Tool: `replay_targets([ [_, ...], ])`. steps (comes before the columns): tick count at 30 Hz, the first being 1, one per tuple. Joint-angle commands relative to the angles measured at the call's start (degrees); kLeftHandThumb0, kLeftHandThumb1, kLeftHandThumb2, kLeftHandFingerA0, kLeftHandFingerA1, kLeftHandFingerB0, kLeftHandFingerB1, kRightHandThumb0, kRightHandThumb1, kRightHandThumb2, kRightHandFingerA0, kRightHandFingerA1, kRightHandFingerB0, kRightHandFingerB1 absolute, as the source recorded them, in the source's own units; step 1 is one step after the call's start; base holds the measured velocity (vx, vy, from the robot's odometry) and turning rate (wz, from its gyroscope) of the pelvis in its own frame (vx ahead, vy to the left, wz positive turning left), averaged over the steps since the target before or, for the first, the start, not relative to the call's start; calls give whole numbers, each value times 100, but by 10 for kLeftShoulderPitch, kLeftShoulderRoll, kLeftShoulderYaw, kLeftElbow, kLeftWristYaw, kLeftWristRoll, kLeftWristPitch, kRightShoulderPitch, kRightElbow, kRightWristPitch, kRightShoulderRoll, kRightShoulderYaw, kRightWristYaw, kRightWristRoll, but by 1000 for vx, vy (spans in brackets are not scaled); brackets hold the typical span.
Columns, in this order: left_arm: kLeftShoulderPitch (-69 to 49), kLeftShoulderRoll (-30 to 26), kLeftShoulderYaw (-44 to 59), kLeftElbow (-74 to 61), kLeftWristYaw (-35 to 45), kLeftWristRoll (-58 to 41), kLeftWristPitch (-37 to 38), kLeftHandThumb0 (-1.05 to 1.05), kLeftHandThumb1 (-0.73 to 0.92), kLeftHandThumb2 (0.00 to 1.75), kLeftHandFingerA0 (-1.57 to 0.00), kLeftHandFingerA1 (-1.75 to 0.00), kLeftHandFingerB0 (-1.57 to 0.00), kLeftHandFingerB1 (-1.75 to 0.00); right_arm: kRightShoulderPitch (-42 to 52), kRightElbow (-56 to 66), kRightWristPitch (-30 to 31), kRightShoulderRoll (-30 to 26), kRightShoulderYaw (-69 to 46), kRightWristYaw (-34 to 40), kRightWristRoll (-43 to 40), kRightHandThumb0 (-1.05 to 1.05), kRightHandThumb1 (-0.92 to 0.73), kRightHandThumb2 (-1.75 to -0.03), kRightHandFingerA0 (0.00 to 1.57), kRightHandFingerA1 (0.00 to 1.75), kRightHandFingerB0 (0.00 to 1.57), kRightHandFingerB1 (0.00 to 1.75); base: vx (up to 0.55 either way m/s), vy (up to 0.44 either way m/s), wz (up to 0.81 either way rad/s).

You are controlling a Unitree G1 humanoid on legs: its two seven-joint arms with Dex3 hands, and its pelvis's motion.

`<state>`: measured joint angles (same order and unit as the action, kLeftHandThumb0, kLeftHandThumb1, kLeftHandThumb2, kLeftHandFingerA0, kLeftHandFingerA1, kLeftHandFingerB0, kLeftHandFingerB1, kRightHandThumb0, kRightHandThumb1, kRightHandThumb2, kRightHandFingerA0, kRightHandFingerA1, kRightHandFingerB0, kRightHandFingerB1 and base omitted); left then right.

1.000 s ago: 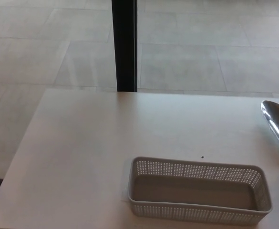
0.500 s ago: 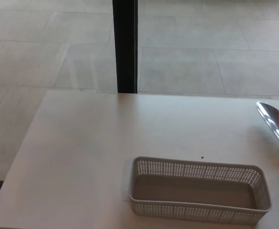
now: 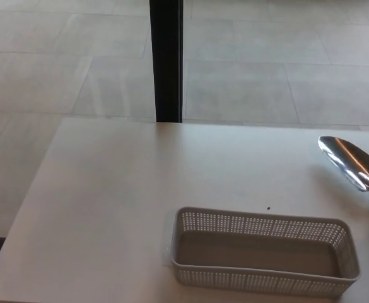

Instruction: A garden tool is kept on the righthand side and a container is kept on the lefthand side on a desk infront of the robot. the robot uses its right hand to pick up the garden tool and makes a scooping motion inside the container

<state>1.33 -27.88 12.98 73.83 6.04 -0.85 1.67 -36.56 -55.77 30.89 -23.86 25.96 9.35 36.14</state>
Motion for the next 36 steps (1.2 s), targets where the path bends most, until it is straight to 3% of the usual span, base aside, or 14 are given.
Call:
replay_targets([
  [1,-5,-2,7,-5,-12,-5,16,-69,-3,154,-106,-123,-95,-119,72,-22,-123,4,20,-49,-14,-31,-61,-59,70,123,78,49,0,0,0],
  [5,-5,0,12,-6,-16,-10,16,-65,-6,156,-95,-123,-88,-119,88,-27,-134,-13,24,-55,-10,-30,-79,-63,64,130,57,44,0,0,0],
  [6,-4,-2,10,-5,-13,-6,17,-68,-5,154,-106,-127,-94,-120,87,-34,-136,-15,25,-62,-10,-33,-83,-65,63,129,57,46,0,0,0],
  [10,0,-5,14,-4,-8,-9,15,-66,-6,156,-106,-127,-92,-121,95,-46,-150,-22,24,-50,-8,-35,-90,-67,68,110,57,46,0,0,0],
  [12,0,-6,19,-3,-10,-11,13,-65,-8,157,-108,-127,-93,-122,120,-39,-194,-44,17,-11,-9,-33,-88,-68,71,134,73,78,0,0,0],
  [14,0,-6,21,-3,-11,-11,13,-65,-7,158,-105,-127,-92,-121,125,-37,-208,-51,14,-1,-10,-31,-84,-71,76,134,73,81,0,0,0],
  [15,-1,-6,21,-2,-11,-10,14,-65,-6,157,-103,-124,-91,-119,131,-32,-224,-60,11,11,-11,-33,-87,-72,76,126,73,70,0,0,0],
  [16,-1,-5,23,-1,-12,-11,13,-65,-9,158,-105,-127,-90,-121,133,-31,-238,-73,8,24,-9,-34,-88,-70,79,95,67,49,0,0,0],
  [20,-2,-8,30,-2,-8,-16,11,-61,-12,164,-105,-128,-92,-123,138,-18,-278,-97,-12,38,-21,-32,-85,-69,81,92,64,48,0,0,0],
  [23,1,-12,28,-3,-13,-12,3,-61,-13,166,-101,-130,-91,-124,135,-12,-302,-119,-22,47,-20,-33,-83,-77,75,127,70,52,0,0,0],
  [25,-2,-13,22,-1,-8,-6,10,-62,-9,158,-105,-125,-93,-120,138,0,-328,-137,-27,67,-16,-30,-76,-76,83,122,67,50,0,0,0],
  [27,0,-14,24,0,-10,-7,7,-60,-10,158,-108,-125,-94,-121,135,1,-347,-150,-35,70,-20,-30,-74,-83,77,140,70,80,0,0,0],
  [34,-7,-18,18,-4,-5,-2,9,-54,-25,164,-94,-123,-83,-118,127,37,-383,-184,-72,41,-43,-33,-75,-84,85,138,77,61,0,0,0],
  [36,-5,-19,12,-1,-8,4,7,-58,-9,154,-101,-122,-90,-116,126,57,-388,-196,-82,25,-48,-37,-76,-76,84,151,72,55,0,0,0],
])
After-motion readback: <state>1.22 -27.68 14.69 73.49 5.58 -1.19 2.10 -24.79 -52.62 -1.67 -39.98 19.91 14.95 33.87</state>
